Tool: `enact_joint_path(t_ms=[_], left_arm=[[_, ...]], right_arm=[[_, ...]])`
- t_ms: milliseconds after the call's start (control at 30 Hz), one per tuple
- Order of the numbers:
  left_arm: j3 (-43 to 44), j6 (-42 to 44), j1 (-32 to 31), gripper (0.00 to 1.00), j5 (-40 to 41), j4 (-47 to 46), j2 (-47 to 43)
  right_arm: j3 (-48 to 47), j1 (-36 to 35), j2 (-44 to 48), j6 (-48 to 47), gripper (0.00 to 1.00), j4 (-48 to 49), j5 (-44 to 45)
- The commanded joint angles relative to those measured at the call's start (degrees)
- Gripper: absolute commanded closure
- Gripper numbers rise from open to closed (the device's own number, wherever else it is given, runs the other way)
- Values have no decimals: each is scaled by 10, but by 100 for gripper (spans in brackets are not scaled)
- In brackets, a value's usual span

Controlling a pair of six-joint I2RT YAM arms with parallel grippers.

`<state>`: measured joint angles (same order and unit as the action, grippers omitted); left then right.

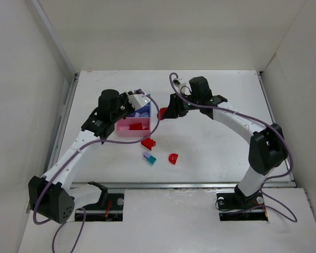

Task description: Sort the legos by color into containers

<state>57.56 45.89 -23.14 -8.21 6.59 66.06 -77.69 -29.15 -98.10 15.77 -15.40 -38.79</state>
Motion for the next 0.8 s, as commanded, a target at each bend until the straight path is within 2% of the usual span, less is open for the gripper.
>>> enact_joint_path(t_ms=[0, 167, 233, 433, 533, 567, 600, 633, 767], left_arm=[[14, -20, 5, 100, -13, -22, 5], [21, -54, 33, 100, -13, -8, 43], [39, -105, 65, 100, -18, 3, 64], [41, -274, 143, 100, -23, 11, 65], [30, -330, 176, 100, -30, 17, 52], [25, -337, 181, 100, -37, 23, 52], [25, -337, 190, 100, -44, 23, 44], [18, -345, 190, 100, -44, 23, 44], [5, -368, 207, 100, -44, 28, 22]], right_arm=[[-4, 3, 39, -12, 100, 15, 9], [-10, 8, 39, -17, 100, 2, 52], [-26, 8, 27, -10, 100, 2, 92], [-178, -39, -68, -4, 100, 13, 222], [-282, -57, -151, -48, 100, 13, 275], [-333, -57, -190, -69, 100, -1, 281], [-333, -57, -191, -69, 100, -1, 282], [-373, -64, -220, -75, 100, -9, 282], [-404, -78, -246, -122, 100, -2, 226]])
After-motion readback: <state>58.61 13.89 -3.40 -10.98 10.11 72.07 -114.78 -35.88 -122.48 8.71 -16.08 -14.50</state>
